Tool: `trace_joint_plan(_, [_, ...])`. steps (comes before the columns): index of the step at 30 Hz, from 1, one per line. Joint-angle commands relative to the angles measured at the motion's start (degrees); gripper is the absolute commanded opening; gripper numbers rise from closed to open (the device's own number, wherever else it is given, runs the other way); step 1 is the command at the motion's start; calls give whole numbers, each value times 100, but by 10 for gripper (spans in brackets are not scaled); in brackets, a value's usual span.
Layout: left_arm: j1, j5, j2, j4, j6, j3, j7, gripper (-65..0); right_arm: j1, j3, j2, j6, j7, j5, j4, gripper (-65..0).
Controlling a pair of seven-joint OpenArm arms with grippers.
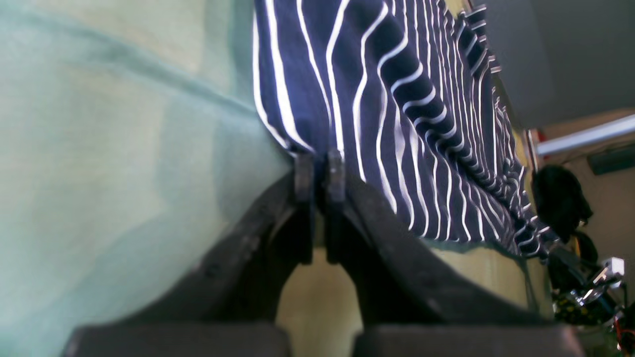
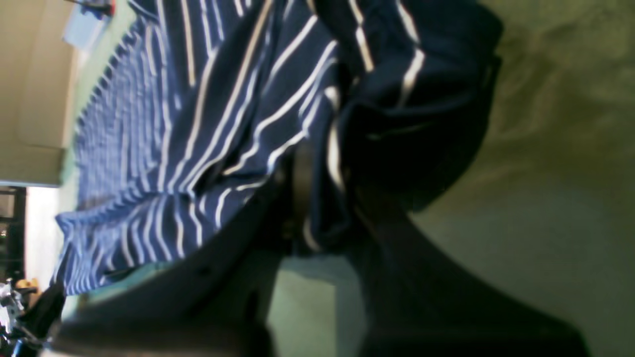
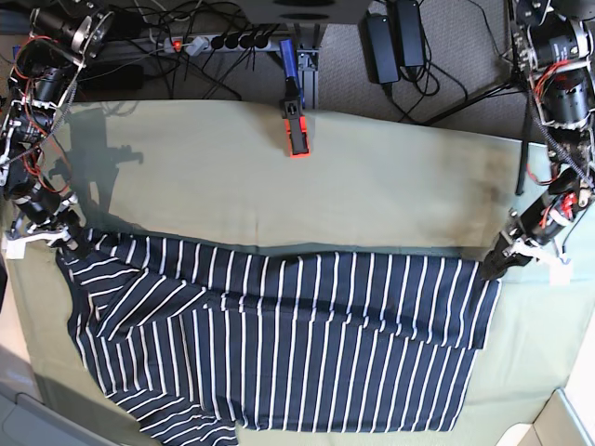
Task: Fold the T-shirt properly
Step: 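Pull the grasped edge away from the robot to flatten the shirt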
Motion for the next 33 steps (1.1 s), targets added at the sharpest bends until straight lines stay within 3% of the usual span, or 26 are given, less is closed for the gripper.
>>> trace_joint_plan(1, [2, -179, -179, 208, -196, -26, -66, -650, -2, 28, 216, 527, 35, 164, 92, -650])
trace_joint_plan(13, [1003, -387, -603, 1305, -196, -31, -15, -650, -741, 39, 723, 647, -140, 667, 109, -650])
trace_joint_plan(23, [1626, -649, -608, 1541, -196, -83, 214, -650, -1333, 66, 1088, 710, -232, 940, 120, -650])
trace_joint_plan(33, [2376, -789, -634, 2135, -196, -544, 299, -650, -1801, 68, 1207, 796, -291, 1115, 144, -650])
